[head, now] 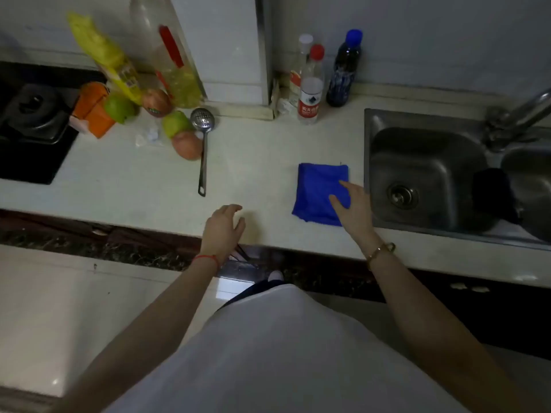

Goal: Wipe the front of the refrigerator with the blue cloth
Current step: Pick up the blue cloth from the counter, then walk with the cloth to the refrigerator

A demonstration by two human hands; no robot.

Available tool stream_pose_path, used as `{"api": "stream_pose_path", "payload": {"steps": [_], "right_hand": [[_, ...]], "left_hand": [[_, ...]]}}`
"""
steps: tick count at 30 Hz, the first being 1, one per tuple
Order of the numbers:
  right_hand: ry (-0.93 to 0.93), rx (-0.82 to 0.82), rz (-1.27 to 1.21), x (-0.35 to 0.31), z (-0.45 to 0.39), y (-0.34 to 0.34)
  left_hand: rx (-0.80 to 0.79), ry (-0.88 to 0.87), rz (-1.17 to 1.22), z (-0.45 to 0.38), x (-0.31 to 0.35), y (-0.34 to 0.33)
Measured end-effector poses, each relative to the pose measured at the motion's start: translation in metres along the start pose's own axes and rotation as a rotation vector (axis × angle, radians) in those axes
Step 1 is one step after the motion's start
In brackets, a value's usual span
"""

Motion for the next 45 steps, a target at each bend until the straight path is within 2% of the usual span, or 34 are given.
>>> {"api": "stream_pose_path", "payload": {"steps": [4, 7, 15, 20, 23, 27, 30, 35, 39, 45], "right_hand": [[-0.041, -0.199, 0.301, -0.001, -0.041, -0.047], [-0.041, -0.204, 0.458, 0.008, -0.042, -0.063], [0.040, -0.138, 0.562, 0.009, -0.037, -0.066], [0.155, -0.103, 0.592, 0.009, -0.031, -0.069], [0.233, -0.150, 0.495, 0.005, -0.027, -0.072], [0.243, -0.210, 0.265, 0.003, -0.019, -0.070], [0.309, -0.339, 0.128, -0.008, 0.004, -0.072], [0.340, -0.571, 0.019, -0.021, 0.061, -0.076], [0.421, -0.754, 0.043, -0.029, 0.108, -0.091], [0.427, -1.023, 0.271, -0.048, 0.140, -0.157]], "left_hand": [[-0.159, -0.075, -0.191, -0.018, 0.000, -0.017], [-0.201, -0.095, -0.283, -0.026, -0.009, -0.025], [-0.156, -0.141, -0.296, -0.025, -0.009, -0.024], [-0.130, -0.068, -0.236, -0.015, -0.008, -0.021], [-0.072, 0.010, -0.168, -0.001, -0.009, -0.018], [0.004, 0.214, 0.011, 0.032, -0.020, -0.018], [0.102, 0.445, 0.203, 0.089, -0.034, -0.022], [0.185, 0.975, 0.477, 0.233, -0.064, -0.067], [0.192, 1.315, 0.669, 0.357, -0.078, -0.120], [0.242, 1.654, 0.847, 0.471, -0.061, -0.161]]}}
Point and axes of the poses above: each hand's wrist, its own z-axis away from the middle knuckle, its own y-axis out of the back of the hand, x = y × z, the point moved 5 cm from there along -z, towards the middle knuckle, and after that the axes turned 2 degrees about y, right-handed, at the moved point
